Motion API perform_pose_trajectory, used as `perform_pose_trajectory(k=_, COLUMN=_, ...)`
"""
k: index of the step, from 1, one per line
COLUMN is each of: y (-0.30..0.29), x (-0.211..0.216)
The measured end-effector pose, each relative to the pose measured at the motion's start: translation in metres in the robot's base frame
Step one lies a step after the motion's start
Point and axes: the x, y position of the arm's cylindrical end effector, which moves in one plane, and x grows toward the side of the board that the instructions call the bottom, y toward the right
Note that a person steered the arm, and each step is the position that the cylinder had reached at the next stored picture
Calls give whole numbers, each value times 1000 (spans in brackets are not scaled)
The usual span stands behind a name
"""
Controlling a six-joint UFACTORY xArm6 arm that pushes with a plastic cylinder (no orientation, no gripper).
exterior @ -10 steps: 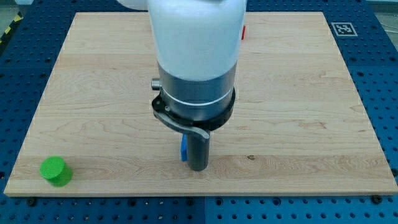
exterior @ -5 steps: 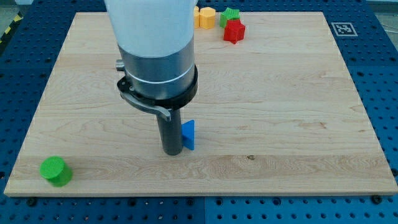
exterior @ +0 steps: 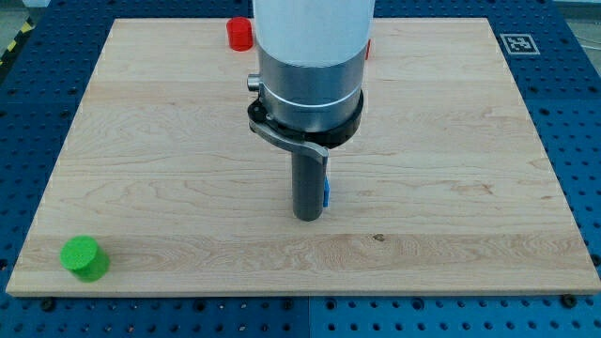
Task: Push the blue triangle to the downside of red star
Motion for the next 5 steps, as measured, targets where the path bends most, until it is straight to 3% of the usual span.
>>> perform_pose_trajectory(k=3, y=3, x=4)
perform_pose_trajectory(k=5, y=3, x=-21)
